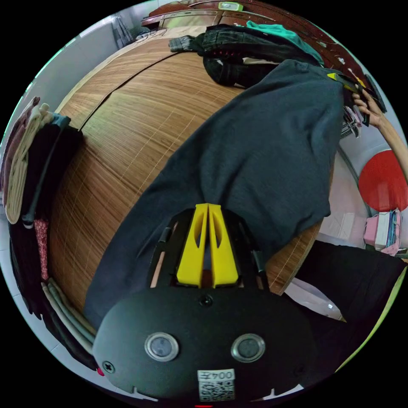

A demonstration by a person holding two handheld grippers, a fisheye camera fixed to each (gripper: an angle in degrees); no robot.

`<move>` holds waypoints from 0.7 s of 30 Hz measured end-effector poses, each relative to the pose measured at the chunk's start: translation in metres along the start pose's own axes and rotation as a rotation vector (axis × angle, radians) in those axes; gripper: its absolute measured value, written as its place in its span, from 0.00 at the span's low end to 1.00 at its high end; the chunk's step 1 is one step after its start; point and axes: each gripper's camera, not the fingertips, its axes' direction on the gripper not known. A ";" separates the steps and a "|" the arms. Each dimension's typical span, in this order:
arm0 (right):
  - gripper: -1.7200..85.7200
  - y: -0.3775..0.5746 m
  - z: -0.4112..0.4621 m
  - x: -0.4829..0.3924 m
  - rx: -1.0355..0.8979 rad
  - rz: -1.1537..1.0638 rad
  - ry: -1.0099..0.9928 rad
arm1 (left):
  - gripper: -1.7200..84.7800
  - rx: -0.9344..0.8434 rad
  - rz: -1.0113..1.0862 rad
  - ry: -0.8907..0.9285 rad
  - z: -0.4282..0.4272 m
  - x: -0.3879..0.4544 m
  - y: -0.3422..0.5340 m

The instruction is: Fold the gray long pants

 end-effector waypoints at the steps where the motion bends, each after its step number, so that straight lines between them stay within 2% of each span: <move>1: 0.07 -0.005 0.006 0.020 -0.035 0.063 -0.011 | 0.02 0.002 -0.004 0.001 -0.005 0.004 -0.001; 5: 0.08 -0.020 0.034 0.059 -0.156 0.234 -0.013 | 0.02 0.011 -0.016 0.031 -0.025 0.037 -0.017; 8: 0.09 -0.032 0.003 0.039 -0.055 0.297 -0.048 | 0.02 -0.026 -0.058 0.004 -0.041 0.055 -0.036; 11: 0.10 -0.036 -0.053 -0.037 0.065 0.164 0.032 | 0.02 -0.012 -0.089 0.028 -0.070 0.059 -0.039; 13: 0.12 -0.028 -0.082 -0.125 0.061 -0.054 0.035 | 0.02 -0.003 -0.146 0.087 -0.090 0.054 -0.039; 17: 0.12 0.007 -0.069 -0.256 -0.164 -0.314 -0.113 | 0.02 0.082 -0.273 0.112 -0.168 0.046 -0.020; 21: 0.04 0.050 -0.022 -0.368 -0.345 -0.490 0.025 | 0.02 0.134 -0.503 0.100 -0.241 0.020 0.065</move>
